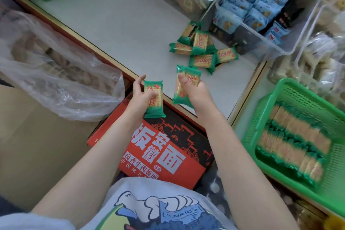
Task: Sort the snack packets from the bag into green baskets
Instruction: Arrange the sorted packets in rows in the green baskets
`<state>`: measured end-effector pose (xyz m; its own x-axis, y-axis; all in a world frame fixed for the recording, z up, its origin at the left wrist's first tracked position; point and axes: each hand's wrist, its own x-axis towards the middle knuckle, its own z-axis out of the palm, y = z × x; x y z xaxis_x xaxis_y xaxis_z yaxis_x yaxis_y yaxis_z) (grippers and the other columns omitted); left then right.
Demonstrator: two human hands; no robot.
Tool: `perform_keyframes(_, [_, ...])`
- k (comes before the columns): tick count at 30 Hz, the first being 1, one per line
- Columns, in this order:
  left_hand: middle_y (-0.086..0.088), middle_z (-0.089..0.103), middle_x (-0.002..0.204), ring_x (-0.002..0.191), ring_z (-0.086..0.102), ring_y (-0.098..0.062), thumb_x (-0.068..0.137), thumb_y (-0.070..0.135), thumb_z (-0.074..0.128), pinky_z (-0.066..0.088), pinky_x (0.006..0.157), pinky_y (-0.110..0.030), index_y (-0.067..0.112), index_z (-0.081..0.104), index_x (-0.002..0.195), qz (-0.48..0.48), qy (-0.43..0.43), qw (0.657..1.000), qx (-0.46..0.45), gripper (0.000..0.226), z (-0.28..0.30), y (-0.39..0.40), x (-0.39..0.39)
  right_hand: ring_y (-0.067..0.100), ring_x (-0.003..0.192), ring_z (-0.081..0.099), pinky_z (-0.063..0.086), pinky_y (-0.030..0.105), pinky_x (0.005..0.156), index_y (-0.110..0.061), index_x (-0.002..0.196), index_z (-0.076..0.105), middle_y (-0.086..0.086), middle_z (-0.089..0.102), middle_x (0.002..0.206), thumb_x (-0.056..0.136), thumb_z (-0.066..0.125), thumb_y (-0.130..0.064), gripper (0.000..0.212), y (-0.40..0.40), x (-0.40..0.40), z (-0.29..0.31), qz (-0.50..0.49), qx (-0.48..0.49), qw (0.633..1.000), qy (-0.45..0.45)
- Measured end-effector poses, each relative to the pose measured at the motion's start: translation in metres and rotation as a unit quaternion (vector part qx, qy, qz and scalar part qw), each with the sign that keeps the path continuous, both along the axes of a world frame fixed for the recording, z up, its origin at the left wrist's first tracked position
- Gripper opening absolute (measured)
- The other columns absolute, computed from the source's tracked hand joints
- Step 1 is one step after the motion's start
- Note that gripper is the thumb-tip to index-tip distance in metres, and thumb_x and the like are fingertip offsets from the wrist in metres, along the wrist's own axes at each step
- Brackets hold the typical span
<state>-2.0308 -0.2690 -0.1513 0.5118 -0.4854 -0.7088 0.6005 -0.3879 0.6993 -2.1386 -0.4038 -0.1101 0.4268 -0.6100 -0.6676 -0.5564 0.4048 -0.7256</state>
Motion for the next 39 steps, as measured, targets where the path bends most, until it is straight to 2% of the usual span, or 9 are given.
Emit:
perform_keyframes(6, [-0.011, 0.057, 0.111, 0.094, 0.056, -0.024, 0.105, 0.027, 0.042, 0.049, 0.083, -0.04, 0.019, 0.046, 0.122, -0.141, -0.018, 0.988, -0.059, 0.019, 0.055, -0.096, -0.082, 0.017, 0.098, 0.068, 0.057, 0.028, 0.085, -0.016, 0.111, 0.061, 0.01, 0.069, 0.11, 0.098, 0.055, -0.05, 0.037, 0.01, -0.088, 0.038, -0.15, -0.042, 0.983, -0.101])
perform_keyframes(9, [-0.015, 0.052, 0.109, 0.098, 0.051, -0.025, 0.094, 0.035, 0.054, 0.045, 0.087, -0.034, 0.004, 0.048, 0.122, -0.183, -0.049, 0.98, -0.064, 0.042, 0.078, -0.141, -0.141, 0.019, 0.113, 0.056, 0.046, 0.024, 0.102, -0.02, 0.116, 0.056, 0.002, 0.052, 0.113, 0.102, 0.049, -0.048, 0.032, 0.0, -0.135, 0.044, -0.168, -0.146, 0.974, -0.04])
perform_keyframes(13, [0.005, 0.058, 0.103, 0.077, 0.062, -0.007, 0.101, 0.025, 0.054, 0.049, 0.061, -0.022, 0.02, 0.037, 0.142, -0.319, -0.063, 0.94, -0.099, 0.045, 0.092, -0.152, -0.229, 0.007, 0.111, 0.059, 0.049, 0.019, 0.099, -0.018, 0.14, 0.046, 0.0, 0.058, 0.131, 0.103, 0.034, -0.057, 0.055, -0.016, -0.213, 0.064, -0.21, -0.105, 0.968, -0.092])
perform_keyframes(18, [0.005, 0.064, 0.114, 0.092, 0.067, -0.011, 0.08, 0.051, 0.058, 0.05, 0.082, -0.039, 0.03, 0.04, 0.14, -0.367, -0.004, 0.915, -0.165, 0.067, 0.099, -0.178, -0.311, -0.016, 0.1, 0.054, 0.041, 0.004, 0.074, -0.029, 0.154, 0.027, -0.02, 0.052, 0.13, 0.101, 0.053, -0.044, 0.062, -0.031, -0.327, 0.076, -0.278, -0.058, 0.951, -0.124])
perform_keyframes(21, [0.006, 0.064, 0.113, 0.082, 0.067, -0.001, 0.082, 0.057, 0.05, 0.051, 0.067, -0.026, 0.031, 0.033, 0.148, -0.44, -0.061, 0.878, -0.176, 0.073, 0.089, -0.186, -0.351, -0.003, 0.099, 0.064, 0.049, 0.01, 0.08, -0.022, 0.139, 0.051, -0.005, 0.065, 0.121, 0.095, 0.067, -0.037, 0.05, -0.036, -0.371, 0.066, -0.3, -0.074, 0.948, -0.073])
perform_keyframes(25, [-0.005, 0.059, 0.137, 0.121, 0.057, -0.019, 0.095, 0.065, 0.02, 0.047, 0.097, -0.038, 0.021, 0.042, 0.148, -0.547, -0.335, 0.757, -0.128, 0.073, 0.049, -0.175, -0.358, 0.012, 0.103, 0.064, 0.052, 0.022, 0.084, -0.02, 0.126, 0.053, -0.009, 0.064, 0.111, 0.088, 0.075, -0.036, 0.046, -0.054, -0.42, 0.049, -0.356, -0.121, 0.926, 0.022])
perform_keyframes(28, [0.0, 0.065, 0.088, 0.081, 0.063, -0.024, 0.101, 0.056, 0.015, 0.043, 0.062, -0.034, 0.019, 0.058, 0.103, -0.543, -0.492, 0.678, -0.058, 0.057, 0.031, -0.157, -0.357, 0.023, 0.115, 0.056, 0.05, 0.037, 0.091, -0.011, 0.14, 0.042, 0.006, 0.053, 0.13, 0.085, 0.073, -0.049, 0.074, -0.077, -0.459, 0.029, -0.373, -0.236, 0.866, 0.236])
perform_keyframes(32, [0.003, 0.056, 0.07, 0.061, 0.054, -0.019, 0.105, 0.051, 0.017, 0.038, 0.049, -0.031, 0.019, 0.048, 0.093, -0.545, -0.512, 0.664, 0.026, 0.046, 0.019, -0.152, -0.36, 0.033, 0.125, 0.051, 0.046, 0.044, 0.096, -0.007, 0.147, 0.034, 0.016, 0.048, 0.142, 0.084, 0.071, -0.054, 0.088, -0.099, -0.496, 0.003, -0.282, -0.296, 0.8, 0.438])
perform_keyframes(39, [0.003, 0.05, 0.062, 0.053, 0.048, -0.012, 0.104, 0.051, 0.017, 0.029, 0.045, -0.03, 0.024, 0.039, 0.076, -0.526, -0.525, 0.668, 0.035, 0.045, 0.016, -0.153, -0.364, 0.033, 0.115, 0.056, 0.052, 0.043, 0.088, -0.005, 0.145, 0.035, 0.018, 0.052, 0.134, 0.083, 0.072, -0.055, 0.088, -0.112, -0.506, -0.025, -0.238, -0.325, 0.797, 0.45])
